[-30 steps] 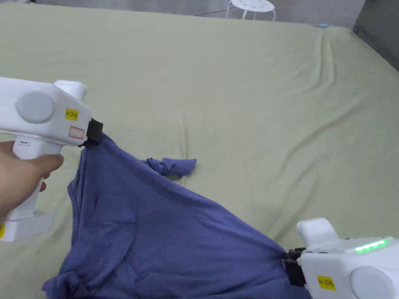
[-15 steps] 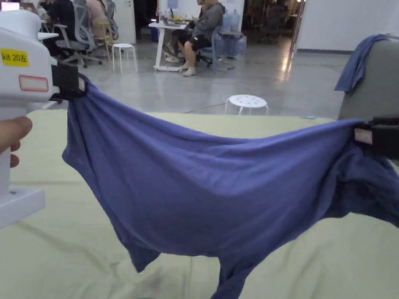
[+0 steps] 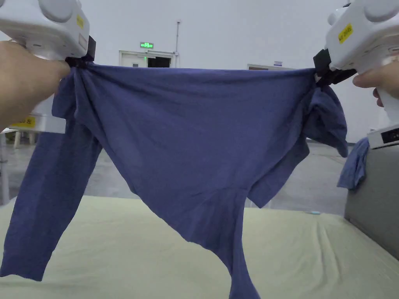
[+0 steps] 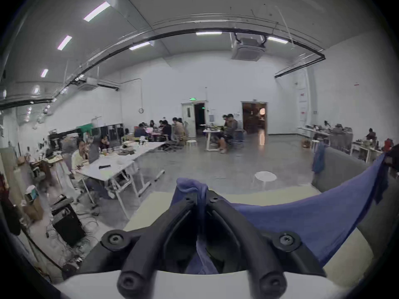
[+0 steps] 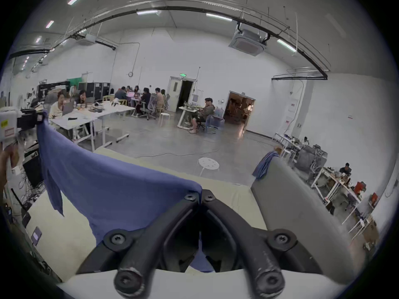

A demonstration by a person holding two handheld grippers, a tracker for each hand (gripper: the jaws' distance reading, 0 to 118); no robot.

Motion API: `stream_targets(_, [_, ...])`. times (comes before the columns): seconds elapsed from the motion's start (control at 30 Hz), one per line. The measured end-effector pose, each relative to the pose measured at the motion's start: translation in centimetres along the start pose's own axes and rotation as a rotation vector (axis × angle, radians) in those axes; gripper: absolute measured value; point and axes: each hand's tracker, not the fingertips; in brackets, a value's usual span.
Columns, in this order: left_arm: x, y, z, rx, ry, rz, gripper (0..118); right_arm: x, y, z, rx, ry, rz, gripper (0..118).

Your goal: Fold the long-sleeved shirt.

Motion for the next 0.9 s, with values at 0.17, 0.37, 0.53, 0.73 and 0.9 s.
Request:
stream_targets(0.17, [0.8,-0.8,-4.4,-0.004,0.021,-0.038,1,-0.4,1.0,-5.5,-0.05,-0.049,-0.007,0])
stream_targets(0.37, [1.7,-10.3,-11.4,-0.125,-0.02,-0.052,1,-1.4,-6.5,-17.2,-0.184,-0.035,0.019,0])
stream_targets(0.53, [2.2,-23.8,-17.1,-0.347,-0.051,-0.055,1,-5.7,-20.8,-23.5,-0.387,0.038,0.003,0])
stream_targets(0.73, [3.2,-39.8,-16.7,-0.571,-0.097,-0.122,1,-10.0,-37.0,-25.8,-0.59,0.145,-0.045,0])
stream_targets(0.9, [2.0,-47.3,-12.5,-0.693,-0.125,-0.206,1,-10.5,-45.8,-20.5,-0.626,0.19,0.009,0])
